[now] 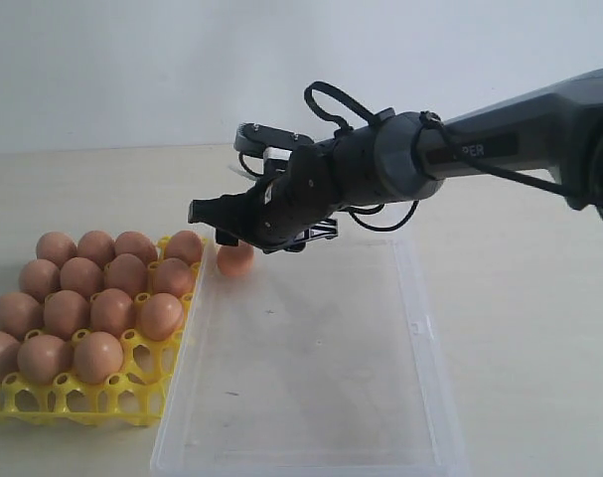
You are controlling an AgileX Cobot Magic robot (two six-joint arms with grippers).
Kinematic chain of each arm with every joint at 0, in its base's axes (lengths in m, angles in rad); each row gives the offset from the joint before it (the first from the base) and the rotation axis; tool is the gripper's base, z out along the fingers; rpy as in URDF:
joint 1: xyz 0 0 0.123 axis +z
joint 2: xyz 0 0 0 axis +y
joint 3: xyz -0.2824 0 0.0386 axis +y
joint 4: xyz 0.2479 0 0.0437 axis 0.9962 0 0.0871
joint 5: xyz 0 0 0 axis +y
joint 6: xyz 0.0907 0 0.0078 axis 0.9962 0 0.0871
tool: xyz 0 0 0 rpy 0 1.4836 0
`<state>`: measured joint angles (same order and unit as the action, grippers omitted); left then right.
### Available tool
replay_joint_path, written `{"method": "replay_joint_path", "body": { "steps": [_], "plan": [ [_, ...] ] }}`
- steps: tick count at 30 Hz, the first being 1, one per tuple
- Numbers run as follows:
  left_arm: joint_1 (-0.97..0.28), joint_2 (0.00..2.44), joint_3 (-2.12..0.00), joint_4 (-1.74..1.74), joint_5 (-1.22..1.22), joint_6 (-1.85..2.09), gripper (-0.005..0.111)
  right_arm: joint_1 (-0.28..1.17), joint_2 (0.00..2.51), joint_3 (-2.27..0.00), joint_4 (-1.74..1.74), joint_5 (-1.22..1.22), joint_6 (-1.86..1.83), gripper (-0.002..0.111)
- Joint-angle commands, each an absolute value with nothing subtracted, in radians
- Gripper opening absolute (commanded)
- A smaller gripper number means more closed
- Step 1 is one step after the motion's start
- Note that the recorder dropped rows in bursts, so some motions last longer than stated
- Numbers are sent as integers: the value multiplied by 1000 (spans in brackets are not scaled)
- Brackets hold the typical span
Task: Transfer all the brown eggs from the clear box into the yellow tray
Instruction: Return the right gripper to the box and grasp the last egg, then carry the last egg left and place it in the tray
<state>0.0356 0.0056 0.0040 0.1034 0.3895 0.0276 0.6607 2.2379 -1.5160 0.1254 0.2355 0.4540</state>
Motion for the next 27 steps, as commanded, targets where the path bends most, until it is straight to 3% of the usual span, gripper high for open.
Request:
{"method": "replay_joint_path", "body": {
  "steps": [1, 4, 6, 7, 10, 11, 20, 23, 27],
  "plan": [
    [28, 0, 0, 101, 380, 23, 0, 652, 2283, -1564, 146, 287, 444, 57],
    [28, 0, 0, 101, 380, 23, 0, 652, 2305, -1583, 173, 299, 411, 57],
    [28, 0, 0, 101, 380, 23, 0, 652, 2317, -1594, 182, 306, 407, 50],
    [28, 0, 0, 101, 380, 23, 0, 652, 2319, -1594, 182, 308, 407, 43],
    [28, 0, 0, 101, 380, 23, 0, 652, 2317, -1594, 182, 313, 382, 7],
    [28, 0, 0, 101, 380, 23, 0, 652, 2317, -1594, 182, 317, 361, 1],
    [28, 0, 0, 101, 380, 23, 0, 669, 2166, -1515, 146, 276, 256, 0],
    [28, 0, 0, 101, 380, 23, 0, 747, 1971, -1281, -19, -55, 258, 0],
    [28, 0, 0, 101, 380, 23, 0, 858, 1911, -1119, -75, -248, 258, 0]
  ]
}}
